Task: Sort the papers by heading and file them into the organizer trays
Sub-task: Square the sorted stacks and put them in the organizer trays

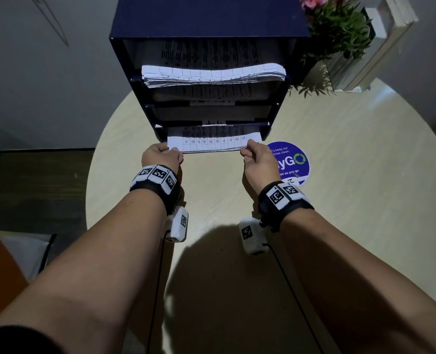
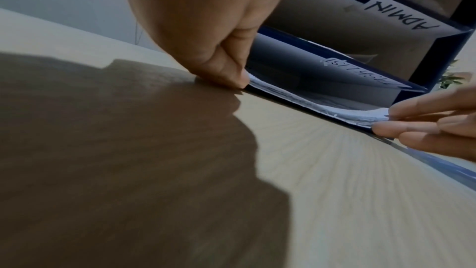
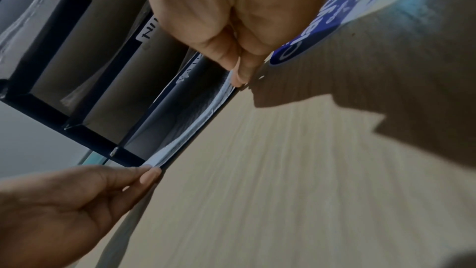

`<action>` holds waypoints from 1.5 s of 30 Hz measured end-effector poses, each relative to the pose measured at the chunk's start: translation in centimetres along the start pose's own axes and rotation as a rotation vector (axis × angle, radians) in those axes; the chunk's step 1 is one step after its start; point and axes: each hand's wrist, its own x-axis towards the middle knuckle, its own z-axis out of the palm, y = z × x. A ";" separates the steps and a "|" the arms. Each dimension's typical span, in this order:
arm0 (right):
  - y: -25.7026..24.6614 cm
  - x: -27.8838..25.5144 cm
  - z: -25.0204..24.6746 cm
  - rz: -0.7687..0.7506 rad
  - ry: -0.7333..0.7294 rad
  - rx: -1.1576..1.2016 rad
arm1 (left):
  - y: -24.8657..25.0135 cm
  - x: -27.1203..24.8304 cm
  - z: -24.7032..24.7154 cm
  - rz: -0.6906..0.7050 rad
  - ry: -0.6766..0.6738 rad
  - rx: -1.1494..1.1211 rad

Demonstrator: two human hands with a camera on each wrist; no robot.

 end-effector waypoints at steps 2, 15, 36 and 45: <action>0.0 0.2 0.1 -0.007 -0.022 -0.001 | 0.1 0.3 0.3 -0.007 0.016 -0.030; -0.6 1.6 0.0 -0.094 -0.106 -0.394 | 1.0 1.2 0.6 0.045 0.028 0.114; -0.8 1.2 -0.7 -0.088 -0.403 -0.833 | 2.3 -0.2 0.6 0.043 -0.234 0.234; -0.6 1.7 -0.3 -0.113 -0.267 -0.839 | 1.5 0.3 0.8 0.015 -0.238 0.132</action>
